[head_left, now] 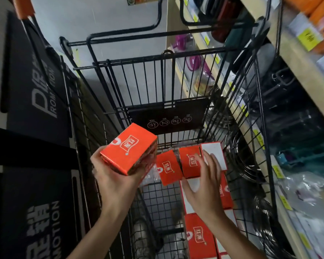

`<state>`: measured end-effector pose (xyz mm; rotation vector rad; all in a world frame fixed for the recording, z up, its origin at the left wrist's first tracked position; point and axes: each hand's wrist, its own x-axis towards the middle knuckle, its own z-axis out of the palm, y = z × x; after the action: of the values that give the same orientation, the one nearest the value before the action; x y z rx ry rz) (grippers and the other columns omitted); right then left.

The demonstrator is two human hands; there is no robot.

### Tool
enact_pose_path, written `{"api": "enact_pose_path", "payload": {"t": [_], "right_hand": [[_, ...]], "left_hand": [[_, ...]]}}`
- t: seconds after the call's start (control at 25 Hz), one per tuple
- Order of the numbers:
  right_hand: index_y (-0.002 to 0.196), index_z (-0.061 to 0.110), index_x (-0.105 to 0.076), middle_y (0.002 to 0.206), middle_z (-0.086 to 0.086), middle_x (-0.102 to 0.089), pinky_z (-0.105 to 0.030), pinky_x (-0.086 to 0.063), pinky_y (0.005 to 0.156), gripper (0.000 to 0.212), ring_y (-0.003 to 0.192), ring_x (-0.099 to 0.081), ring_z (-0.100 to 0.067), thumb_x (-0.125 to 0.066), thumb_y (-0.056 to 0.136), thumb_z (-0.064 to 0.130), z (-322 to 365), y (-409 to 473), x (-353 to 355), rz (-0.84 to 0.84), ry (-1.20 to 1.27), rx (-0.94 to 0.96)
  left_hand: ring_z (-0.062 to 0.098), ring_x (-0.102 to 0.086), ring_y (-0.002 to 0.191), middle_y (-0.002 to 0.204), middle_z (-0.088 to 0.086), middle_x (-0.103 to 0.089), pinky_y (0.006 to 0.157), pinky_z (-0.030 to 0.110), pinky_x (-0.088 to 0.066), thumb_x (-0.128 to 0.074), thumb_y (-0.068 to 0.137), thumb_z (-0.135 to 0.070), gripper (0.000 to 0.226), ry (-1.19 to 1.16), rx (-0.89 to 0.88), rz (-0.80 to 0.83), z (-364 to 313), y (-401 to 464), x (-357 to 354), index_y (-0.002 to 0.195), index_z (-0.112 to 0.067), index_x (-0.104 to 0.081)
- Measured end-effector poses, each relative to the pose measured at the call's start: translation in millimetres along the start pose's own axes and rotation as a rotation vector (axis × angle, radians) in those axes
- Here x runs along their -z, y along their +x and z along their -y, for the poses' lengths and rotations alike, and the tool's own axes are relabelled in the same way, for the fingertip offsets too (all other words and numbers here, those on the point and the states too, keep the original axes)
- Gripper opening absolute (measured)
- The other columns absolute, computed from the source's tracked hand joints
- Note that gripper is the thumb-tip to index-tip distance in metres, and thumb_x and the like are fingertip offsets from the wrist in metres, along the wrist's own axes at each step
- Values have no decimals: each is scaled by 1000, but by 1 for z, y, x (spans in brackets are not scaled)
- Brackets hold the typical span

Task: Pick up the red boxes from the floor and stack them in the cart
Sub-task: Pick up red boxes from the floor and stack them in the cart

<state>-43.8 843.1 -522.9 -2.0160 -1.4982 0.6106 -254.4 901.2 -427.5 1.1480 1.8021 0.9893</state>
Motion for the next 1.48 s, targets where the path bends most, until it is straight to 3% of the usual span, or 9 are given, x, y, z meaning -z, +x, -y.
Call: {"api": "enact_pose_path", "payload": {"t": [0.16,0.32,0.44,0.6,0.92,1.08,1.2,1.32,1.48], "right_hand": [[149,15,-43,159,1,-34,-54,-26,122,69,154,-18,-20,-65,85,27,11,2,28,-83,106,12],[148,11,-43,159,1,-34,-49,-24,124,70,154,-19,-20,-67,82,15,14,-1,43,-121,159,33],[148,10,-44,157,1,-35,-43,-23,124,70,153,-22,-20,-66,82,11,14,-4,51,-138,194,42],[145,9,-48,156,-3,-39,-43,-24,122,68,150,-28,-22,-67,80,11,8,-8,62,-157,159,46],[143,7,-50,153,-6,-43,-29,-21,123,66,148,-32,-23,-68,80,9,6,-7,69,-150,134,62],[143,7,-50,153,-5,-44,-37,-24,123,66,149,-31,-23,-67,79,11,0,-9,64,-123,112,58],[145,9,-49,154,-2,-44,-35,-21,123,68,150,-29,-22,-67,79,13,-3,-12,59,-99,78,69],[149,11,-45,155,0,-41,-28,-19,124,71,152,-23,-19,-66,82,15,-2,-9,55,-47,118,72],[149,9,-45,153,-4,-43,-15,-16,120,68,146,-33,-14,-67,86,21,21,6,67,-12,149,96]], "left_hand": [[24,-39,127,126,1,-38,98,39,-44,-94,53,-36,98,77,87,-116,23,2,-23,127,-32,-28],[25,-30,135,141,3,-32,106,41,-35,-90,62,-27,114,134,104,-185,51,3,-47,151,-29,-19],[28,-31,134,142,6,-25,104,46,-43,-88,68,-28,111,154,129,-255,70,8,-58,153,-33,-17],[24,-37,128,138,6,-26,94,38,-49,-88,67,-22,100,156,117,-310,84,9,-66,147,-25,-28],[18,-29,121,138,11,-30,98,40,-41,-90,67,-24,99,243,186,-182,108,-15,-101,143,-10,-29],[18,-28,122,141,12,-29,97,38,-39,-85,75,-32,100,309,145,-58,119,-16,-110,150,-10,-23],[31,-33,134,147,14,-26,105,46,-42,-70,86,-53,100,420,204,157,133,-8,-102,155,-8,-14],[38,-40,133,147,19,-34,106,51,-42,-59,93,-52,78,476,220,210,133,-3,-86,149,-8,-26],[27,-34,143,160,6,-20,109,50,-43,-44,96,-64,79,562,138,275,91,-4,-51,157,-22,-16]]}}
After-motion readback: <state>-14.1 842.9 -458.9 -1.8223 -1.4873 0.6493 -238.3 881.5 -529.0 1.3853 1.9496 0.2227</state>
